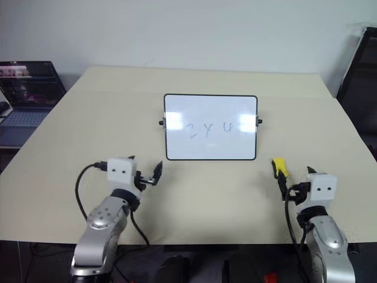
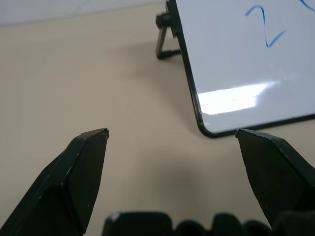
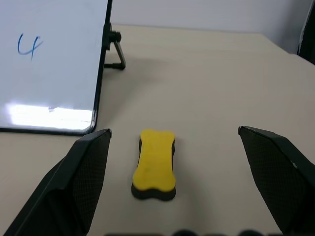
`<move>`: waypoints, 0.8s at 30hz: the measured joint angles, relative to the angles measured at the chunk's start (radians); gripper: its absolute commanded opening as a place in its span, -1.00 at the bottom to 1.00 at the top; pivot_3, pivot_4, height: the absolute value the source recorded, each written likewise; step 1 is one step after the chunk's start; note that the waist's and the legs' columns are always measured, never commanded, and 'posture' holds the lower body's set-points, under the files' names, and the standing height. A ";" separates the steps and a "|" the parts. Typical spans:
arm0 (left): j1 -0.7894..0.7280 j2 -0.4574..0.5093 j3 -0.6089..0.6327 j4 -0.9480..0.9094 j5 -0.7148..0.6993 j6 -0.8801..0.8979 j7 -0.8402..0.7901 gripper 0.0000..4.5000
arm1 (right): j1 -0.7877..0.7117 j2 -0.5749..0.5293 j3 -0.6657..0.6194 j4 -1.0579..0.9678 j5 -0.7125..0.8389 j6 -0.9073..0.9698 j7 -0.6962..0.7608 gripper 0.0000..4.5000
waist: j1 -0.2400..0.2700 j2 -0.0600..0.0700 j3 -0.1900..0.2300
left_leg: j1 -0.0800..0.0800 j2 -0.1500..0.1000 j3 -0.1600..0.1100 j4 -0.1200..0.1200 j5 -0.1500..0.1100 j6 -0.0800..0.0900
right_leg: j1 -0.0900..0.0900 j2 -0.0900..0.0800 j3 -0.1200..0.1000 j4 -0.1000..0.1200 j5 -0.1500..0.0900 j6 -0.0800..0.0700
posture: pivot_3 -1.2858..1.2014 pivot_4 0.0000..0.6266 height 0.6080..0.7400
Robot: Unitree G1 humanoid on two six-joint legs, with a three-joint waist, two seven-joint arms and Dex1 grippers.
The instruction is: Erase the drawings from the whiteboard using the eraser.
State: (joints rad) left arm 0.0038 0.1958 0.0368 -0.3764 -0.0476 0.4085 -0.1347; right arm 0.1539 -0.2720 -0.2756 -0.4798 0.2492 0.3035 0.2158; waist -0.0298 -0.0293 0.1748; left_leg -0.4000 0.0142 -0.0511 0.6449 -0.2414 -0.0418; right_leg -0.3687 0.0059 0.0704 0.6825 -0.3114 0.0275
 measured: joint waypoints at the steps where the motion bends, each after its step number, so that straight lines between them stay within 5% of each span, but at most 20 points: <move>1: 0.000 -0.005 -0.004 0.000 0.000 -0.002 0.002 1.00 | -0.009 -0.010 -0.005 -0.001 0.005 0.005 0.002 0.99 | 0.000 0.000 0.000 | 0.000 0.000 0.000 0.000 0.000 0.000 | 0.000 0.000 0.000 0.000 0.000 0.000 | 0.03 -0.52 1.00; 8: 0.010 -0.022 -0.024 0.067 0.007 -0.050 0.000 1.00 | 0.039 -0.050 -0.038 -0.002 0.008 0.046 0.015 0.99 | 0.001 0.001 -0.001 | 0.000 0.000 0.001 -0.001 0.000 0.000 | 0.000 0.000 0.000 0.000 0.000 0.000 | 0.03 -0.52 1.00; 15: -0.025 0.060 -0.021 0.106 -0.053 -0.137 -0.149 1.00 | 0.036 -0.067 -0.098 -0.081 0.071 0.114 0.004 0.99 | -0.002 0.002 -0.001 | 0.000 0.001 0.001 -0.001 0.000 0.000 | 0.000 0.001 0.000 0.000 0.000 0.000 | 0.03 -0.52 1.00; 24: -0.266 0.360 0.053 0.119 -0.272 -0.055 -0.525 1.00 | -0.109 -0.151 -0.081 -0.178 0.333 0.409 0.016 0.99 | 0.001 0.003 -0.001 | 0.000 -0.001 0.001 0.000 0.000 0.001 | 0.000 0.003 -0.002 -0.001 0.000 0.000 | 0.03 -0.52 1.00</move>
State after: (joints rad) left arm -0.2624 0.5562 0.0901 -0.2570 -0.3191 0.3538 -0.6598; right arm 0.0450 -0.4229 -0.3567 -0.6575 0.5818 0.7129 0.2316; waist -0.0290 -0.0261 0.1738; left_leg -0.4003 0.0132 -0.0502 0.6446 -0.2412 -0.0412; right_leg -0.3688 0.0093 0.0689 0.6817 -0.3117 0.0278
